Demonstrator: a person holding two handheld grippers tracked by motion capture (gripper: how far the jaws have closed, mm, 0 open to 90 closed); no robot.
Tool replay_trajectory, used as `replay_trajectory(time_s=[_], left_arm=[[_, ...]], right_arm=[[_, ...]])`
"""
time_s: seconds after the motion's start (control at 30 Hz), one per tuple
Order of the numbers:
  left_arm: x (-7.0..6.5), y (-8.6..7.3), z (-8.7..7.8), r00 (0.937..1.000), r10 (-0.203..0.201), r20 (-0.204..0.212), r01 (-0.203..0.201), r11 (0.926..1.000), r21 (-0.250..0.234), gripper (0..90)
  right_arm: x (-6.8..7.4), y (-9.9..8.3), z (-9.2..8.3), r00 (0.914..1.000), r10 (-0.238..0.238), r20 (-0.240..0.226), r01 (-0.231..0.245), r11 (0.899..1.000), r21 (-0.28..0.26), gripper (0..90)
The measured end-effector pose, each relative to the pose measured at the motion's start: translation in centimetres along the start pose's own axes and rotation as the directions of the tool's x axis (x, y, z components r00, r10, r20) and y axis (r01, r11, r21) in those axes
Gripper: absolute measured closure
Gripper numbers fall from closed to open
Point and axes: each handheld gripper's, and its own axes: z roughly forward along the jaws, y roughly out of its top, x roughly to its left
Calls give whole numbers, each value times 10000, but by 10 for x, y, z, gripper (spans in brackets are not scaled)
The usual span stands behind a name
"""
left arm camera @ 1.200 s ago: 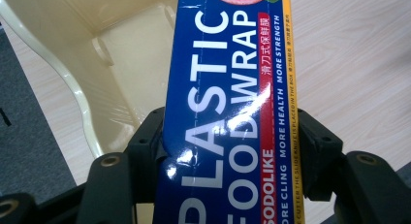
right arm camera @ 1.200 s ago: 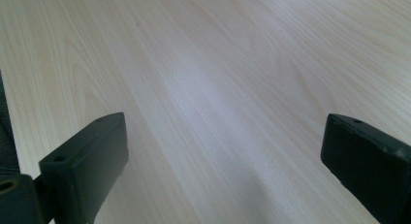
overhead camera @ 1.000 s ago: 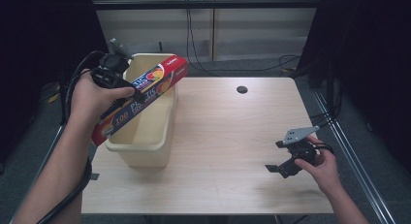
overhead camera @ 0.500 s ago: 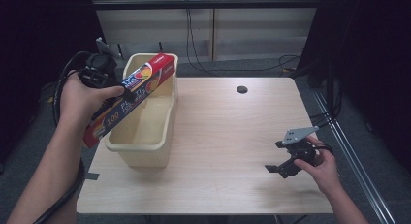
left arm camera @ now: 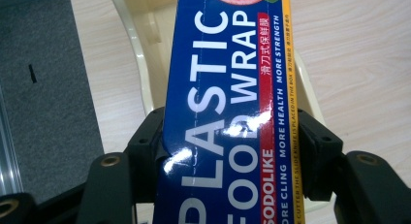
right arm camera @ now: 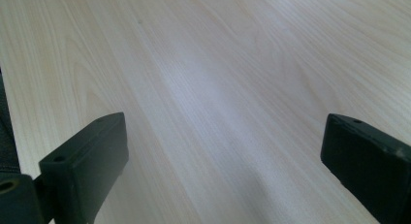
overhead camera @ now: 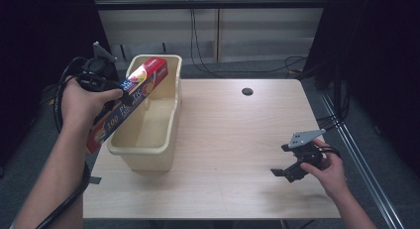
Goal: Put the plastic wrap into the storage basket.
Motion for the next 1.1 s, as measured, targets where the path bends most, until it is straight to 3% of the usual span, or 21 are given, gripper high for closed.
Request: replay_trajectory(time_s=[0.2,0.5,0.57,0.9,1.1], left_arm=[[-3,2,5,9995,-162,-288,166,9998,145,402],[-7,4,12,9969,-684,-380,681,9976,-102,401],[-10,5,14,9958,-727,-558,723,9973,-103,401],[-12,5,25,9894,-1321,-610,1323,9912,4,401],[-14,5,30,9866,-1457,-735,1471,9890,135,400]], right_arm=[[0,0,-1,10000,22,3,-22,10000,-27,27],[1,-1,-3,10000,49,42,-49,10000,-34,27],[0,-2,-2,10000,58,39,-58,10000,-40,27],[1,-1,-4,10000,79,-15,-79,9999,-62,27],[1,-1,-4,10000,60,43,-59,10000,-34,27]])
